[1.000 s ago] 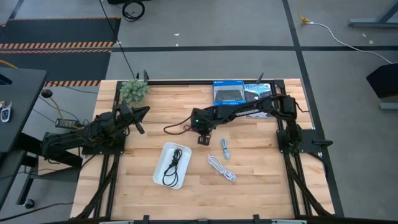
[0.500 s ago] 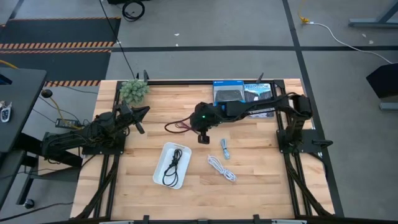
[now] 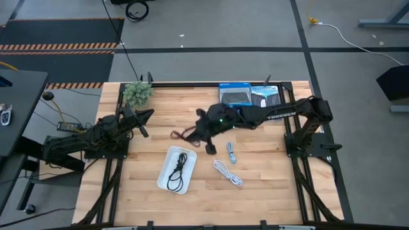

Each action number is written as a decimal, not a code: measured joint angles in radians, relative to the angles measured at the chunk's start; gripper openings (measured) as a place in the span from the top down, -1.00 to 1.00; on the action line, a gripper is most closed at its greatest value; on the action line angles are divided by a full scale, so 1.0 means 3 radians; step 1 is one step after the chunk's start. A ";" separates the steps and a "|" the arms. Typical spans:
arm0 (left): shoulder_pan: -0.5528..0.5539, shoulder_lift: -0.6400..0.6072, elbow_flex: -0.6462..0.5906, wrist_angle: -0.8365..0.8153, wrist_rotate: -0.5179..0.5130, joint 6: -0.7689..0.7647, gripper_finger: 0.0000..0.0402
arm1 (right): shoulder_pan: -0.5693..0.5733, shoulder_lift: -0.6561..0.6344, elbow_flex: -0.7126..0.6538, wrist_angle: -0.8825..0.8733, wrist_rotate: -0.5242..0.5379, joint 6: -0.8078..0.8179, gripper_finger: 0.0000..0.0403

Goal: Pick and place USB-C Cables
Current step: Put the pink charger cable into the white bin, then put the white HDMI cable into the white bin

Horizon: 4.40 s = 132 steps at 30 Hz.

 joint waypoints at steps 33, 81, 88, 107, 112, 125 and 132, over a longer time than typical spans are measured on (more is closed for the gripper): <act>0.0003 0.0022 0.0004 -0.0006 0.0000 0.0001 0.88 | 0.0818 0.0777 0.0010 0.1044 0.0220 -0.1291 0.99; 0.0002 0.0043 -0.0003 0.0001 0.0000 0.0000 0.88 | 0.0799 0.1149 0.0011 0.0854 0.0701 -0.2339 0.43; 0.0002 0.0043 -0.0003 0.0001 0.0000 0.0000 0.88 | 0.0847 0.1147 0.0011 0.1151 0.0607 -0.0769 0.44; 0.0002 0.0043 -0.0001 0.0000 0.0000 0.0000 0.88 | 0.0872 0.0817 0.0013 -0.0181 0.0658 -0.0103 0.55; 0.0002 0.0043 -0.0001 0.0000 0.0000 0.0000 0.88 | 0.0867 0.0521 0.0011 -0.0893 0.0517 -0.0073 0.54; 0.0002 0.0043 -0.0001 0.0000 0.0000 0.0000 0.88 | 0.0698 0.0451 -0.0168 -0.2192 0.0138 0.0337 -0.03; 0.0002 0.0043 -0.0001 -0.0001 0.0000 0.0000 0.88 | 0.0705 0.0443 -0.0571 -0.1954 0.0178 0.0747 -0.38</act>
